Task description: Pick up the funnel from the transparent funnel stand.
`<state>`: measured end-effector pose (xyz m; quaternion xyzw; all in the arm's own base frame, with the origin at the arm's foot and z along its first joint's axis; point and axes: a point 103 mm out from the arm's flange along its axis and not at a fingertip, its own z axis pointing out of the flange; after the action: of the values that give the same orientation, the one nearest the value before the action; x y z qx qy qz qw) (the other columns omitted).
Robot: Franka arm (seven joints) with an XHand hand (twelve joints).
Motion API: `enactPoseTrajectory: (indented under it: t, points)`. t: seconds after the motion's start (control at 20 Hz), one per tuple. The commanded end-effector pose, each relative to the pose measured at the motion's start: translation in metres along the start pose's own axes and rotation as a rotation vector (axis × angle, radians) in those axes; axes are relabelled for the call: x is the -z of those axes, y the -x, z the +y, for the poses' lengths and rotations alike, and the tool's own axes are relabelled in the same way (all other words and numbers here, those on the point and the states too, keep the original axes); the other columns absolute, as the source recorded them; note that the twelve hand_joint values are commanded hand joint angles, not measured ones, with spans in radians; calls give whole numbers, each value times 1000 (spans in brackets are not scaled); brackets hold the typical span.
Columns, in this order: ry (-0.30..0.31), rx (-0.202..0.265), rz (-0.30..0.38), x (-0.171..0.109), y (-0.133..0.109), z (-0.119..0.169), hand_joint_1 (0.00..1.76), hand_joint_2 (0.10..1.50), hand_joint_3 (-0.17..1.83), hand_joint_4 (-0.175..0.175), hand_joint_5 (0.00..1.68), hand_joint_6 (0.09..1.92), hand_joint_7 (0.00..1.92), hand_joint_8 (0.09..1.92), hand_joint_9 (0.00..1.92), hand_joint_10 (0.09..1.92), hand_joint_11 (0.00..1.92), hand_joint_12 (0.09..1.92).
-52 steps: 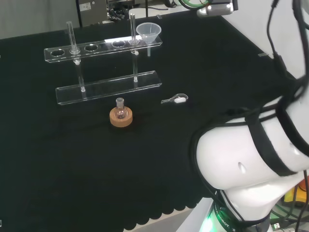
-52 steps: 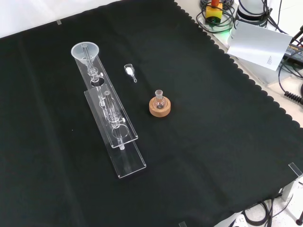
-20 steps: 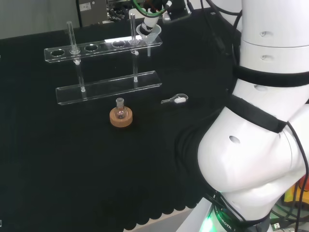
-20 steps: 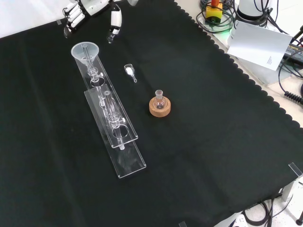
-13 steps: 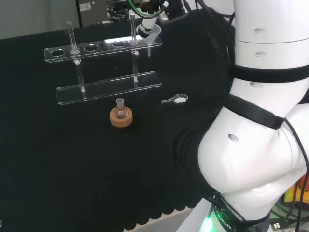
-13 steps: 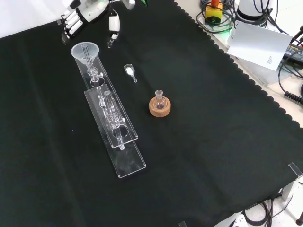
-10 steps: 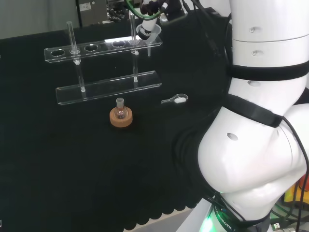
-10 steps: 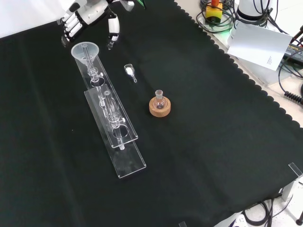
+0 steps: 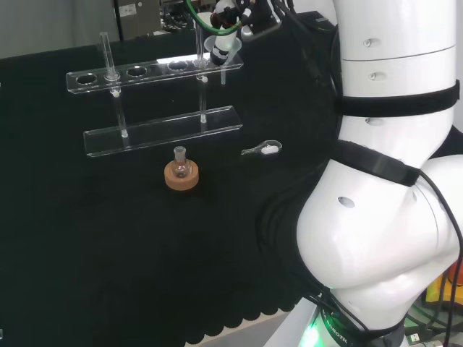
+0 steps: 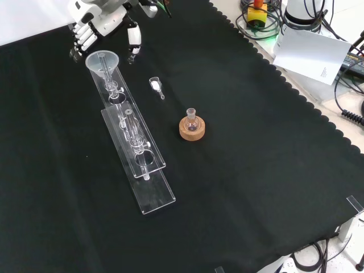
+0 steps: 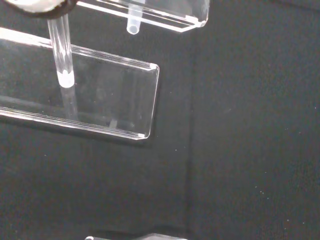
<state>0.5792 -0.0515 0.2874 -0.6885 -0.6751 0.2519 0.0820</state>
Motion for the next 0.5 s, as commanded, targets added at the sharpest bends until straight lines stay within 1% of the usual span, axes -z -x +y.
enactPoseTrajectory:
  t: [0.05, 0.2, 0.35, 0.5]
  points:
    - [-7, 2, -22, -1, 2, 6, 692, 599, 497, 8, 14, 87, 0, 296, 17, 751, 0, 1345]
    - [-17, -2, -26, -4, 3, 11, 693, 599, 494, 9, 10, 87, 0, 282, 13, 753, 0, 1343]
    - [-14, -4, -27, -5, 4, 14, 695, 598, 493, 9, 8, 87, 0, 280, 13, 754, 0, 1341]
    - [-16, -4, -33, -5, 5, 15, 701, 597, 488, 9, 4, 87, 0, 321, 11, 759, 0, 1340]
